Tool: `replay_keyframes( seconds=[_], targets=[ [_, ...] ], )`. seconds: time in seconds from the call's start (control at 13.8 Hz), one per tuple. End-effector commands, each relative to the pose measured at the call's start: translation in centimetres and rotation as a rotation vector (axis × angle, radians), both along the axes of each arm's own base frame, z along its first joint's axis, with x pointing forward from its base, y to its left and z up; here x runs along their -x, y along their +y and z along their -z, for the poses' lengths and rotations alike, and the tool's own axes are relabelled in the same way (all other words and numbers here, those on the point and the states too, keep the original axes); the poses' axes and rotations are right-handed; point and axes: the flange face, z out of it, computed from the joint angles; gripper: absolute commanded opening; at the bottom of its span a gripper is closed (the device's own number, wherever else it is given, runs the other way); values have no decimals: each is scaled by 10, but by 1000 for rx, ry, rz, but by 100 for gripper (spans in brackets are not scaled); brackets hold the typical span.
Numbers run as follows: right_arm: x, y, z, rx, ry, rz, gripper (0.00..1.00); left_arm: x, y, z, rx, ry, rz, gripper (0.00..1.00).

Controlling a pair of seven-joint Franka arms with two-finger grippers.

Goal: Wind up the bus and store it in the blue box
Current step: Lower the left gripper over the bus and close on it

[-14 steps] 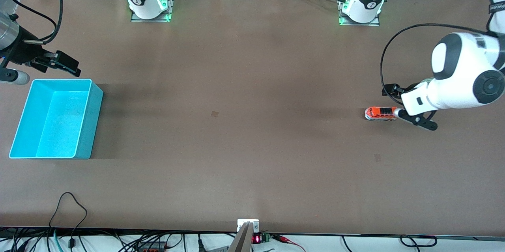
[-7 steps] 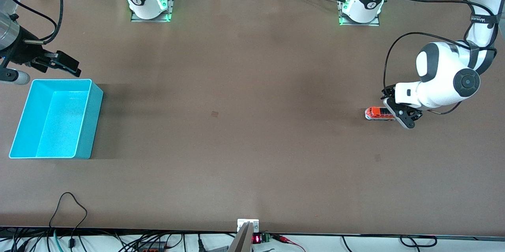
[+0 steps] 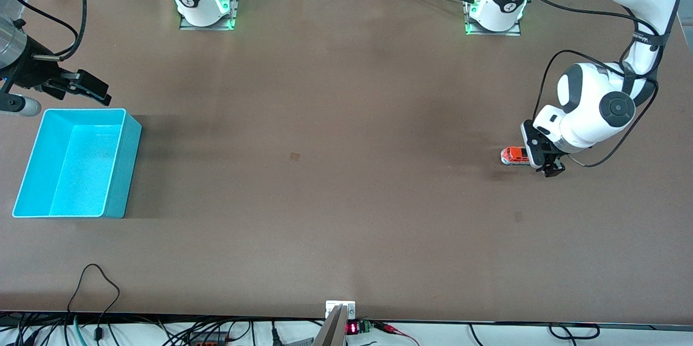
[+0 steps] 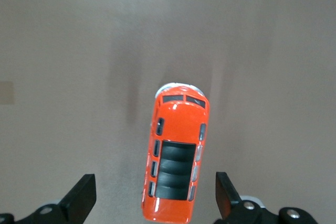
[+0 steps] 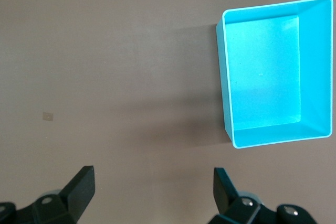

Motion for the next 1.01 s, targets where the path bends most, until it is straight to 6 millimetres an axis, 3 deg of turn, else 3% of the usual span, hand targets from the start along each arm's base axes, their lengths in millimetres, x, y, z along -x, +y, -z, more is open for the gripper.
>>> replay_keyframes(
  seconds=[0.0,0.94],
  targets=[
    [3,1,-3,-11,-7,8,100,8,4,2,-4,-10,45,100],
    [3,2,-2,-10,-4,7,100,8,2,31,-7,-53,99,100]
  ],
)
